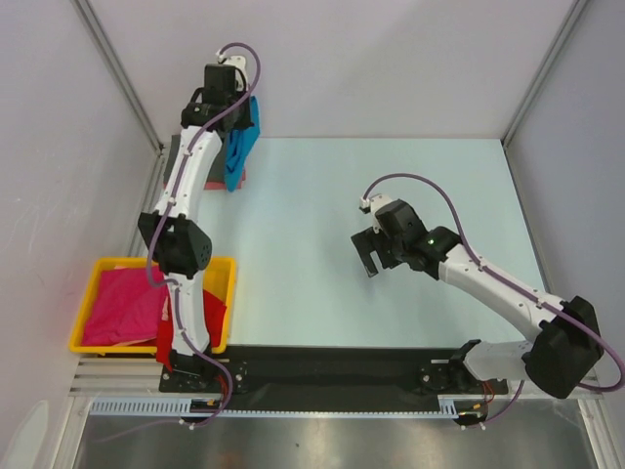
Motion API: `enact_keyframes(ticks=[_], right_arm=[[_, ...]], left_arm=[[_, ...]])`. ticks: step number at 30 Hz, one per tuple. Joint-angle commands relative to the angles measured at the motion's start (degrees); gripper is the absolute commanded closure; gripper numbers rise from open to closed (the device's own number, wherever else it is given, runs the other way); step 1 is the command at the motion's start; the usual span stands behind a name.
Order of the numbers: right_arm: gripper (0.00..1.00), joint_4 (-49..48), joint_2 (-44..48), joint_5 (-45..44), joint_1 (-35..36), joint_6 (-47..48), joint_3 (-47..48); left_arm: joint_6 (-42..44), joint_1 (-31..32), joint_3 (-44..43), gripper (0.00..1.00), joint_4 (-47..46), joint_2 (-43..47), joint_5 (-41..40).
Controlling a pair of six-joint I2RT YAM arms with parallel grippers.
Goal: Fold and stack the t-shirts
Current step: Neatly place the folded tshirt to the corner
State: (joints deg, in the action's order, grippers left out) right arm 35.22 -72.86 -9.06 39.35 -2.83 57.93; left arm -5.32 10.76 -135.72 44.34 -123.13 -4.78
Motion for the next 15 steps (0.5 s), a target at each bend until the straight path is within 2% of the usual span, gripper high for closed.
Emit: enact_keyframes(ticks=[1,6,15], right_arm=[[0.0,-1.6,-1.7,2.3,-1.1,-0.1,3.5],[0.0,-1.4,-3.8,3.5,-1.1,-1.1,3.9],[0.0,-2.4,-6.3,4.4,-1.1,-1.0,4.0]], left_arm=[[4.4,-2.7,-2.8,1.0,-0.6,0.5,1.2],[4.9,-4.3,-5.1,1.0,-3.2,0.8,6.3],[3.7,-7.2,-3.9,1.0,-7.8,1.7,8.6]])
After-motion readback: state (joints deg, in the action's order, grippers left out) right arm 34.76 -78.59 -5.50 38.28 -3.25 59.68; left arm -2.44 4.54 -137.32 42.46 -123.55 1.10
